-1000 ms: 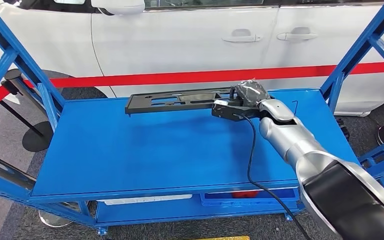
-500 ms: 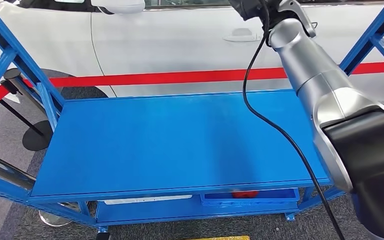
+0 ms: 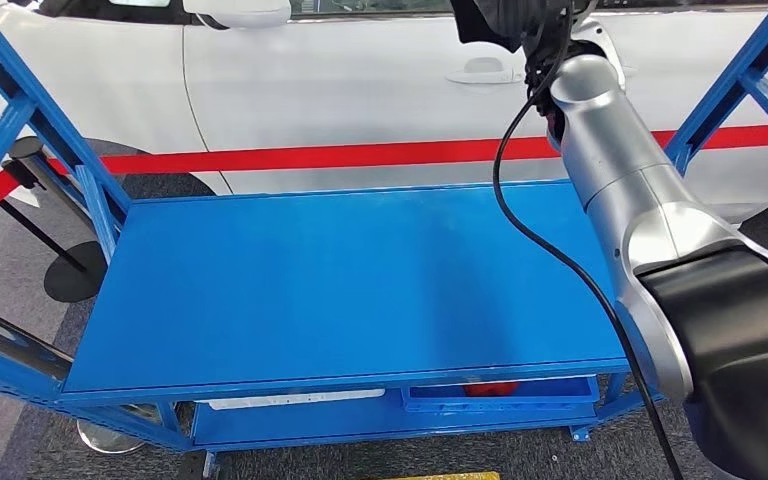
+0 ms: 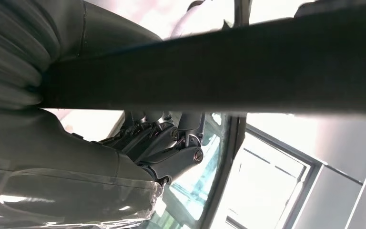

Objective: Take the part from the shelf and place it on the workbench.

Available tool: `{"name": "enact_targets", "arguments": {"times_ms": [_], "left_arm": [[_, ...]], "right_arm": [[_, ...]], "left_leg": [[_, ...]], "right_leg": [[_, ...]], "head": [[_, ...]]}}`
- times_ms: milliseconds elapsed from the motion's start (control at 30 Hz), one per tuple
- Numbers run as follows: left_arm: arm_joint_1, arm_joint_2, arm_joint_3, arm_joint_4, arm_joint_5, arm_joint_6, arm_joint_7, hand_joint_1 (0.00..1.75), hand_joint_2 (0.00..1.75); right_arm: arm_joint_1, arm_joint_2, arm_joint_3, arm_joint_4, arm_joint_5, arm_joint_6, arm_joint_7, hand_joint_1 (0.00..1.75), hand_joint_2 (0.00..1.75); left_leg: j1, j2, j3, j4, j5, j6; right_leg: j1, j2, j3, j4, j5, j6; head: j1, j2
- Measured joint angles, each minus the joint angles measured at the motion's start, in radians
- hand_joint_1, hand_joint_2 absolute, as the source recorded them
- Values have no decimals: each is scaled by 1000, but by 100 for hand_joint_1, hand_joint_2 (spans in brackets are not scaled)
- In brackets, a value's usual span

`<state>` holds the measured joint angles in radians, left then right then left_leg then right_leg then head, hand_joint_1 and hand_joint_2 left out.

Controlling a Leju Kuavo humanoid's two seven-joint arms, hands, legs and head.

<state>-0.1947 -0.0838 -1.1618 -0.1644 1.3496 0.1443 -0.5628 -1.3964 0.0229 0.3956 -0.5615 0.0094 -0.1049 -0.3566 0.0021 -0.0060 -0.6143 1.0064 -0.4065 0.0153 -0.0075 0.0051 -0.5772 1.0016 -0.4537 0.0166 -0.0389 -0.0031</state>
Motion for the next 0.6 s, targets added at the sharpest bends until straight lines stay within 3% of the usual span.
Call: {"name": "enact_targets", "arguments": {"times_ms": [167,367,600], "left_arm": [[1,0,6,0,1,-3,-1,0,175],[8,-5,41,-1,7,-26,-1,0,175],[25,-5,69,-1,29,-43,74,0,175]], "right_arm": [[9,-1,-1,-6,-3,-3,-3,175,175],[86,-2,-2,-57,-3,-31,-15,175,175],[114,-1,-1,-72,-3,-22,-8,175,175]], "left_leg": [[0,0,0,0,0,0],[0,0,0,0,0,0],[0,0,-1,0,0,0]], "right_leg": [[0,0,0,0,0,0],[1,0,0,0,0,0],[1,0,0,0,0,0]], "head": [[0,0],[0,0],[0,0]]}}
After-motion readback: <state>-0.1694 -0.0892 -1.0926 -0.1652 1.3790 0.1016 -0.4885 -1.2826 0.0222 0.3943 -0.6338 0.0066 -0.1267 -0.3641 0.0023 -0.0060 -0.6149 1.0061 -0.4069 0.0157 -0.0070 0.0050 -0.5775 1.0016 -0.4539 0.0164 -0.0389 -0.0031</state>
